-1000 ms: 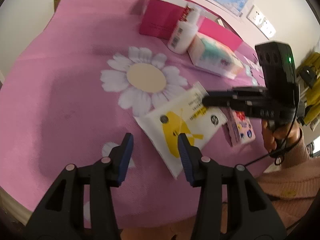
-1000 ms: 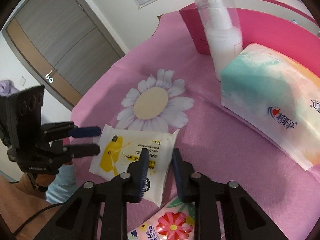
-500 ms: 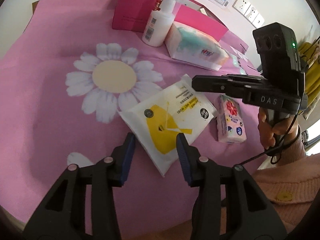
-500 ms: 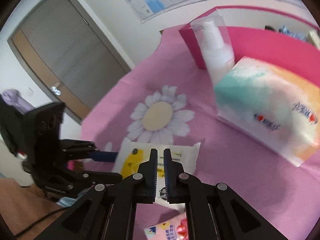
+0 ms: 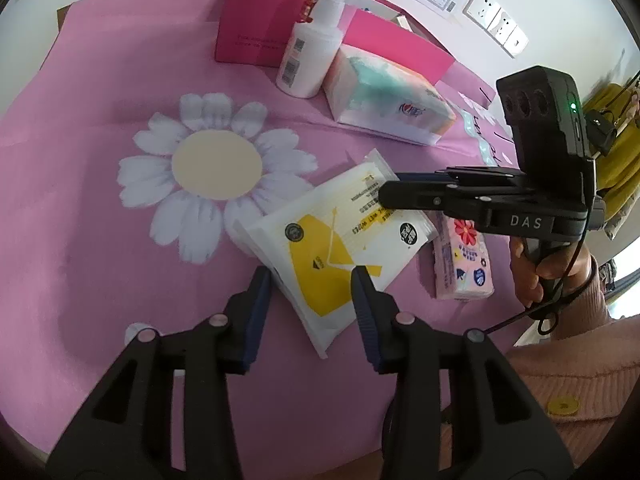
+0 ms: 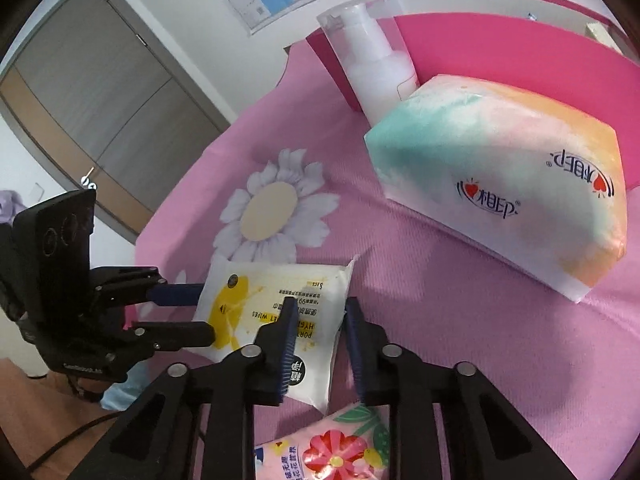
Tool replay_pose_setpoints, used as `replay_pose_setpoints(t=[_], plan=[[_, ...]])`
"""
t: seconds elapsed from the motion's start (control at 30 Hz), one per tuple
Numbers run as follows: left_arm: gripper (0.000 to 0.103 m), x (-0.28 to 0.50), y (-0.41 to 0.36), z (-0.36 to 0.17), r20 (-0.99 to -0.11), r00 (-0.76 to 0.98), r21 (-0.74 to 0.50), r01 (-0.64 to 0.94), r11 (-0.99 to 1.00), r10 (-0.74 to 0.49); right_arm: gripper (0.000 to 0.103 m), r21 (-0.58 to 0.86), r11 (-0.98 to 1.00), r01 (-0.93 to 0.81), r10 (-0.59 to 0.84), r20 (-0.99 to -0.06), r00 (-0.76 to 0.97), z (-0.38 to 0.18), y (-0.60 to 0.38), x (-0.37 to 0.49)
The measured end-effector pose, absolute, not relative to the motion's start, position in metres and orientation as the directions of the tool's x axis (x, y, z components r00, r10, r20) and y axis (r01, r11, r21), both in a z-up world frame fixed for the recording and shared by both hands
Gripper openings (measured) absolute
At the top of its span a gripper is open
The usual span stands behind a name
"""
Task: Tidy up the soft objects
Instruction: 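Close the right gripper on the edge of the wet-wipes packet, then lift the wipes packet and carry it over the pink box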
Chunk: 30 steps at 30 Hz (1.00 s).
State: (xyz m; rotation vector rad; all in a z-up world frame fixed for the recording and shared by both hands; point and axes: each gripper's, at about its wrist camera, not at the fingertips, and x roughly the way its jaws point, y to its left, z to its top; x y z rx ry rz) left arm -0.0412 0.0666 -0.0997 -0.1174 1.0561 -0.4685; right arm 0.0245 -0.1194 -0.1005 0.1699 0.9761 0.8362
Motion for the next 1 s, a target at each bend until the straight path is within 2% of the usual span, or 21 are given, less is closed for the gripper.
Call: replay_pose_setpoints(t=[0.17, 0.43, 0.77, 1.0], plan=[[0.043, -0.035, 0.063, -0.083, -0.785, 0.440, -0.309, 0.335, 0.890, -0.437, 0.016, 0.478, 0.692, -0.541, 0.697, -0.636, 0.330, -0.089, -0.129, 0.022], [0.043, -0.018, 0.058, -0.034, -0.707, 0.545, -0.264, 0.390, 0.882, -0.452, 0.015, 0.467, 0.701, -0.539, 0.707, -0.557, 0.437, -0.047, -0.151, 0.016], [0.043, 0.023, 0.045, 0.037, -0.591, 0.675, -0.147, 0.447, 0.882, -0.441, 0.015, 0.424, 0.721, -0.549, 0.693, -0.439, 0.572, 0.012, -0.173, 0.030], [0.043, 0.074, 0.029, 0.057, -0.579, 0.699, -0.115, 0.440, 0.891, -0.420, 0.016, 0.412, 0.744, -0.525, 0.665, -0.383, 0.642, 0.042, -0.183, 0.067]])
